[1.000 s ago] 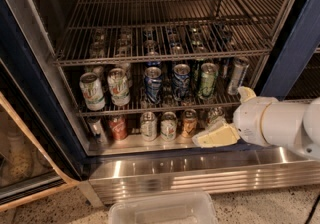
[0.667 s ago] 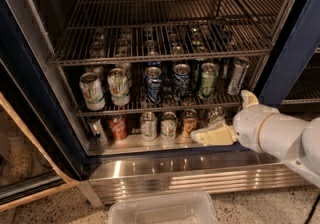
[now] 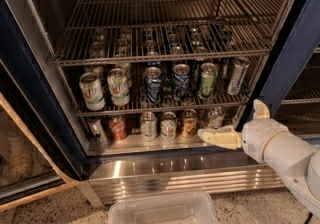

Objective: Pick green can from middle shelf of fridge

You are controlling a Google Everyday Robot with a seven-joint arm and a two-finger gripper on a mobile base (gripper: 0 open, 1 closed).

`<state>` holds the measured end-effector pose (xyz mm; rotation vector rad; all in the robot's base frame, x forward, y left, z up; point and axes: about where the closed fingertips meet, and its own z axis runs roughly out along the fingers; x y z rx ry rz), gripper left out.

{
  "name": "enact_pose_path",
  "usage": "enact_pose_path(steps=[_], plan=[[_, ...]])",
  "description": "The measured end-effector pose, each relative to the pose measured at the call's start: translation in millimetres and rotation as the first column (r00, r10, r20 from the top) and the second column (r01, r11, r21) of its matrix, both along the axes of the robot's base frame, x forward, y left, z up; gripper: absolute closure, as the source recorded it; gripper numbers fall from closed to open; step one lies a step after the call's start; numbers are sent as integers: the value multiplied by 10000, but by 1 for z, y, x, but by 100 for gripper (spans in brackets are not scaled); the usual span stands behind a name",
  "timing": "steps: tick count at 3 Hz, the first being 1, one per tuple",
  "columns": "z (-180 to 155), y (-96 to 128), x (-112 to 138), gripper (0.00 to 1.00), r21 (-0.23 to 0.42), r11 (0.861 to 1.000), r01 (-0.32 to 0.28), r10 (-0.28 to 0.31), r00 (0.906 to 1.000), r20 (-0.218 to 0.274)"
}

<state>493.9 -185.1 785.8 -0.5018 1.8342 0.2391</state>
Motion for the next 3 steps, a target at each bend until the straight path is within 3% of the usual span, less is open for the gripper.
enact_pose_path(steps=[1, 2, 3], plan=[[0, 0, 0, 0, 6, 10000, -3, 3, 10000, 6], [-4, 5, 9, 0, 150, 9994, 313, -318, 9988, 362], [-1, 2, 24, 0, 416, 9936, 1046, -1096, 9832, 1460]])
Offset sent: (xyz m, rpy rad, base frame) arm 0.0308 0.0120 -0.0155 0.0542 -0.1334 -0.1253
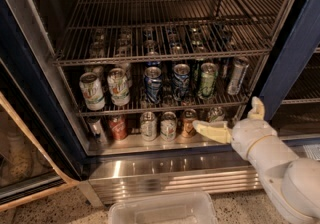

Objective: Pick green can from middle shelf of fridge

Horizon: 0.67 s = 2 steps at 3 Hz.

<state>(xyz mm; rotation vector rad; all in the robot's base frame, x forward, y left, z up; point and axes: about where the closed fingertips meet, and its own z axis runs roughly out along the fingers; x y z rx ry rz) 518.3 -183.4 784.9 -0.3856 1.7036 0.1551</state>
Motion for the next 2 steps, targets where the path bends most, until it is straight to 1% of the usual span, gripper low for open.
enact_pose_path(steps=[1, 2], plan=[[-12, 0, 19, 0, 893, 9952, 397, -456, 9968, 649], [-11, 0, 19, 0, 877, 9954, 391, -449, 9969, 650]])
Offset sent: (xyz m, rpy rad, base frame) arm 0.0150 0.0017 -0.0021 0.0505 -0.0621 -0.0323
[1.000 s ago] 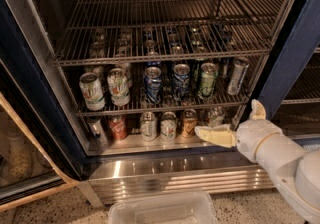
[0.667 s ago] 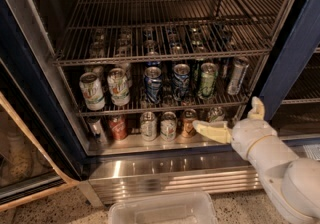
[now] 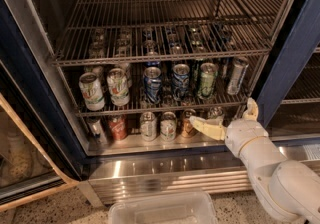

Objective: Pick green can from middle shelf of fridge

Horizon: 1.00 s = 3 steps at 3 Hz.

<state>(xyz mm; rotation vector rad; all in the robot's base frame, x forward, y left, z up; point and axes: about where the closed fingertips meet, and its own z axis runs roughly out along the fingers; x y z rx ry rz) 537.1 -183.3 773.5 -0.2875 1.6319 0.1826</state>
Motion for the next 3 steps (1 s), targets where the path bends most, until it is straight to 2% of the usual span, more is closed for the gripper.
enact_pose_path(steps=[2, 3], plan=[[3, 14, 24, 26, -350, 9990, 261, -235, 9969, 752], [4, 22, 35, 25, -502, 9982, 321, -265, 9939, 1073]])
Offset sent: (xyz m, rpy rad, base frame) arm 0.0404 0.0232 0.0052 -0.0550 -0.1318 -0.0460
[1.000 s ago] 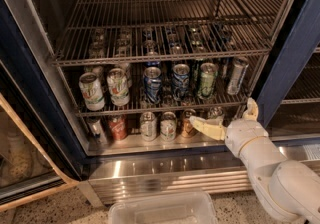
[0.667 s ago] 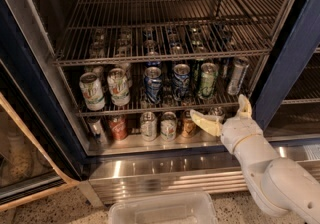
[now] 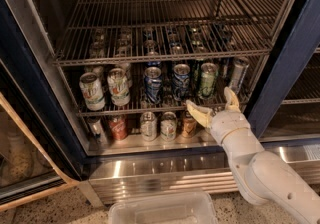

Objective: Pick green can from middle shelf of fridge

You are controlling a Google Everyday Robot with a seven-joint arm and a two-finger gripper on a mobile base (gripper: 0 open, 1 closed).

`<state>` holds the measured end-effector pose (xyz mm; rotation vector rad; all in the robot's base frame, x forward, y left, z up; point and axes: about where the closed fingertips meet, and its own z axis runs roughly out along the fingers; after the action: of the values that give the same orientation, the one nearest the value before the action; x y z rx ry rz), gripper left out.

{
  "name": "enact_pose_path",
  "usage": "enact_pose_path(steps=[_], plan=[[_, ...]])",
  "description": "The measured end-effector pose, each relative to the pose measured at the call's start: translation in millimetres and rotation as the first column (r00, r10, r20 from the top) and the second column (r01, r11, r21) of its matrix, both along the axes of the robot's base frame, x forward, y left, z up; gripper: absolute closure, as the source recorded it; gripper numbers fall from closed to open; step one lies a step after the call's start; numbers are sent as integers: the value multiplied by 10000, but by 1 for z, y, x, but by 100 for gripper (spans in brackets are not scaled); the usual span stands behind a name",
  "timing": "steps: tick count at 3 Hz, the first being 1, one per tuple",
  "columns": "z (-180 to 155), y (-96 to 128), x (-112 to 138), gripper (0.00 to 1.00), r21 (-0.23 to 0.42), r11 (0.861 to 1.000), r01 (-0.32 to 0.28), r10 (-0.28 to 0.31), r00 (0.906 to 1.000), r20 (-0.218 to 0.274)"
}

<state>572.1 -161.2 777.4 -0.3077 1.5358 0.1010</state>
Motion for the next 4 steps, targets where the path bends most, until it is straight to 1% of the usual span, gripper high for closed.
enact_pose_path(steps=[1, 2, 3, 4], plan=[[-1, 4, 7, 25, -37, 10000, 61, -60, 9999, 161], [-1, 3, 8, 31, 128, 9996, 260, -265, 9987, 427], [0, -4, 2, 32, 403, 9974, 590, -617, 9957, 689], [2, -11, -4, 31, 646, 9947, 803, -853, 9932, 789]])
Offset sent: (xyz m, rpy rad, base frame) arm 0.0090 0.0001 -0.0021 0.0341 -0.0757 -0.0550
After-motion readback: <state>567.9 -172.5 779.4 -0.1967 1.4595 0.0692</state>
